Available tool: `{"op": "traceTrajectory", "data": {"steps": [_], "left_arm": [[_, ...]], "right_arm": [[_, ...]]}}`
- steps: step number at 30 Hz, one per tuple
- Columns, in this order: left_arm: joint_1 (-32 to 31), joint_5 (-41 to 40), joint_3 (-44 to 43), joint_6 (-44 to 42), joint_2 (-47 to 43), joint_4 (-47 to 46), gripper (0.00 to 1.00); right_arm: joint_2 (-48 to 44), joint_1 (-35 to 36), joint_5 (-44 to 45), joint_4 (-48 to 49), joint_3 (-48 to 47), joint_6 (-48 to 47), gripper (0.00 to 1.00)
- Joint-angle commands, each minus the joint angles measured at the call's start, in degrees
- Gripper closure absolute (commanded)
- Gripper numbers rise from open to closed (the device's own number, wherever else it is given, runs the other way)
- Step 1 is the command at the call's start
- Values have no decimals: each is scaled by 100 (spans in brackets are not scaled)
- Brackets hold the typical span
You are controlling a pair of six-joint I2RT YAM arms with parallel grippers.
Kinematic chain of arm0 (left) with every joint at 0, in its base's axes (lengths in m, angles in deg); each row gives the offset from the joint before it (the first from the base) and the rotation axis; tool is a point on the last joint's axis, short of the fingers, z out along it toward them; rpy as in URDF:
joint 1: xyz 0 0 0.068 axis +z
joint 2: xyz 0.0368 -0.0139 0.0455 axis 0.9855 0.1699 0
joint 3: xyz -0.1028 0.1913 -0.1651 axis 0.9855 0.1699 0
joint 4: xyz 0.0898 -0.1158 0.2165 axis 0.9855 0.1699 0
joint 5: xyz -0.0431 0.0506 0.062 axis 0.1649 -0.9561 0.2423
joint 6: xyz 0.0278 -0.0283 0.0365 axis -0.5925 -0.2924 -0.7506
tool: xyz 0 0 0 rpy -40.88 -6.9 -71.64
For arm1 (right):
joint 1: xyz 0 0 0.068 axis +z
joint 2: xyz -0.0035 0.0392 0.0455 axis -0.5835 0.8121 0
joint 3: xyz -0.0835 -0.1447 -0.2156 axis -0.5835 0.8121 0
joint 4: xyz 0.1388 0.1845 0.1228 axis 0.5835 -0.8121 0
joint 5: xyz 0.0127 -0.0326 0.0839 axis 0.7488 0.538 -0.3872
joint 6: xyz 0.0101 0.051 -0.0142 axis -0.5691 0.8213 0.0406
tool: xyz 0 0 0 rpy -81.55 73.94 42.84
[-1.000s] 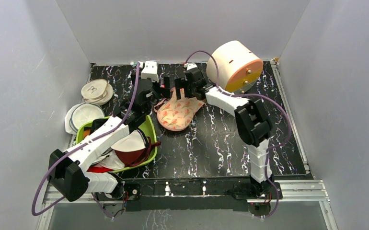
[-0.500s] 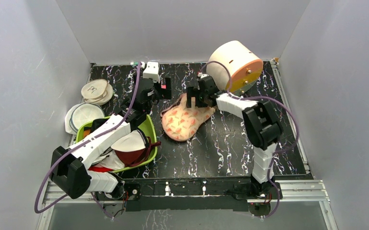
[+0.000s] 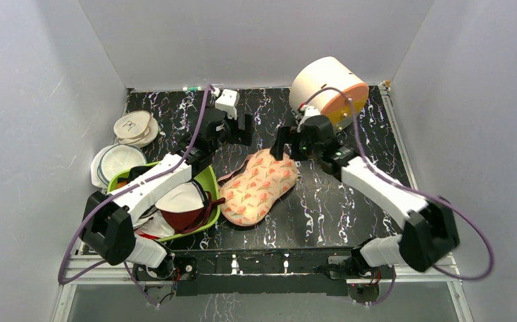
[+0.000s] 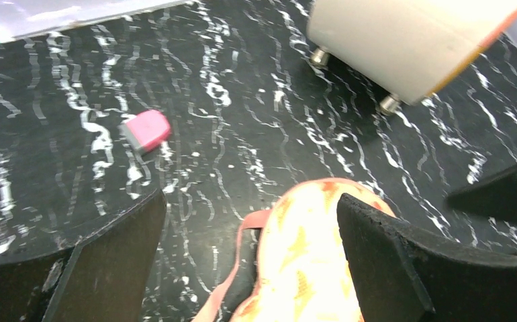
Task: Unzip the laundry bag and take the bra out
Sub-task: Adjust the laundry bag at the center of the board.
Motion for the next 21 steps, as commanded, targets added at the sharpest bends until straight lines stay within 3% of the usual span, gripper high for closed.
{"op": "traceTrajectory", "data": {"steps": [1, 8, 11, 21], "left_arm": [[16, 1187, -188, 173, 169, -204, 2], [-277, 1619, -541, 408, 835, 197, 2], [-587, 1537, -762, 482, 1134, 515, 7], [-2587, -288, -491, -403, 1504, 407, 33]], "right_arm": [[-1448, -43, 2051, -365, 53, -515, 2], [-3391, -53, 3067, -262, 423, -994, 2], [-3870, -53, 3223, -212, 551, -1067, 2], [-4480, -53, 3180, -680, 462, -771, 2]]}}
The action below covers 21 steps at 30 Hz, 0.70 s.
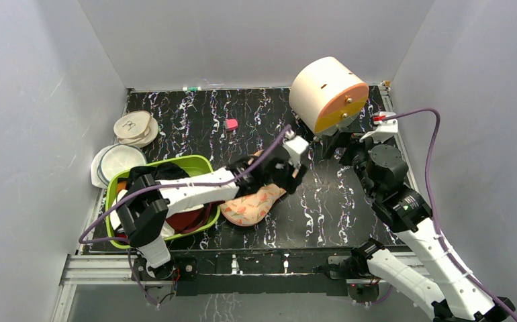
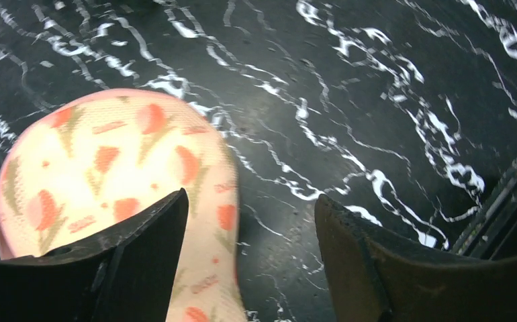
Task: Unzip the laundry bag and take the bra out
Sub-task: Unzip the laundry bag at the center of the board.
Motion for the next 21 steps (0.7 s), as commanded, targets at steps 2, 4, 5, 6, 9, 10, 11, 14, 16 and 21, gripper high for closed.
{"op": "traceTrajectory", "data": {"steps": [2, 4, 5, 6, 9, 10, 11, 14, 16, 21], "left_arm": [[-598, -1207, 96, -659, 128, -185, 34], [-600, -1467, -69, -639, 393, -77, 34], [-600, -1546, -194, -613, 557, 12, 33], [-600, -1563, -298, -505, 705, 110, 31], [-606, -1344, -417, -171, 1046, 146, 30], [-608, -1346, -415, -94, 1131, 119, 31], [-608, -1380, -416, -31, 1221, 97, 32], [-608, -1602, -515, -10, 1567, 119, 32], [-613, -1819, -656, -77, 1818, 224, 34], [-600, -2459, -957, -155, 2211, 665, 57]], "right_arm": [[-591, -7, 56, -80, -2, 160, 2], [-889, -7, -40, -143, -4, 194, 2], [-1021, -5, -33, -199, -13, 193, 2], [-1146, -5, 0, -250, -22, 193, 2], [-1502, -5, 141, -335, -14, 126, 2], [-1617, -5, 168, -335, 3, 95, 2], [-1700, -5, 200, -324, 25, 66, 2], [-1854, -8, 241, -312, 99, 6, 2], [-1879, 1, 223, -319, 143, -4, 2], [-1786, 4, 94, -317, 278, -55, 2]]}}
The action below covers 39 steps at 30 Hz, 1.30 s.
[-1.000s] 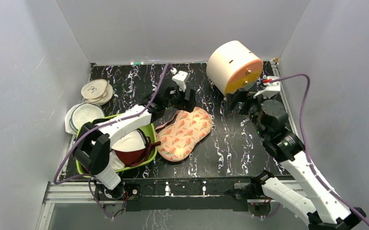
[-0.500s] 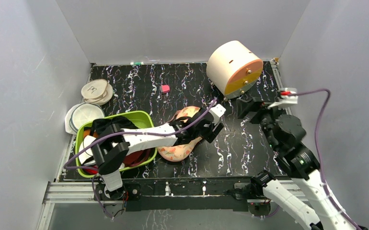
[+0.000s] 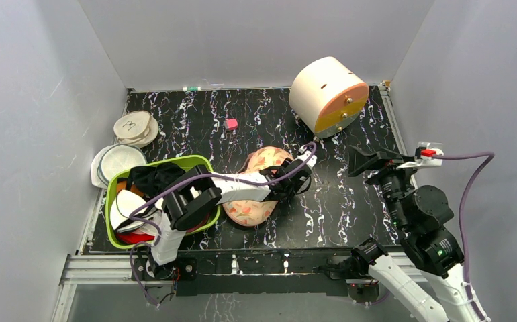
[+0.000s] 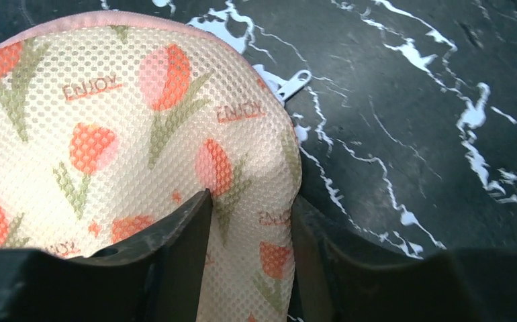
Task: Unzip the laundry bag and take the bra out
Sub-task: Unzip the laundry bag at the center of the board.
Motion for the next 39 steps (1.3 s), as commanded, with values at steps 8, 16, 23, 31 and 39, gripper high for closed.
{"op": "traceTrajectory", "data": {"steps": [8, 16, 23, 31, 39], "left_arm": [[93, -761, -61, -471, -223, 453, 100], [638, 820, 651, -928, -1630, -28, 100], [1068, 1171, 1252, -834, -2366, -471, 100], [1153, 1273, 1389, -861, -2585, -691, 100], [1140, 1567, 1481, -967, -2853, -741, 100]], "right_arm": [[265, 2, -181, 190, 226, -68, 2], [674, -2, -39, 376, 382, -135, 2], [1760, -5, 551, 352, 411, 248, 6], [3316, -341, -2171, 1683, 807, -407, 10], [3990, -1379, -5051, 3790, 1829, -284, 37]]}}
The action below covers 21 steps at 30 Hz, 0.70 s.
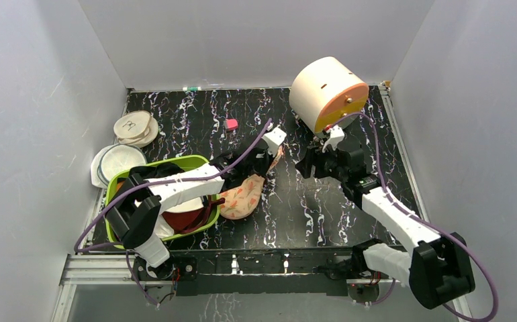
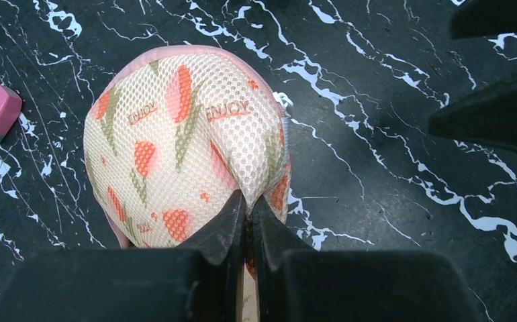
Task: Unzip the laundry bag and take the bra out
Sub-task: Unzip the laundry bag at the center of the board.
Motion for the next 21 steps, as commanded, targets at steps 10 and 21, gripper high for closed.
{"op": "traceTrajectory", "data": {"steps": [10, 21], "left_arm": [[-94, 438, 61, -153, -624, -136, 100], [-360, 319, 74, -277, -564, -104, 100]], "right_arm": [[323, -472, -2189, 3643, 1168, 7, 47], [1182, -463, -2400, 4523, 1123, -87, 57]]}}
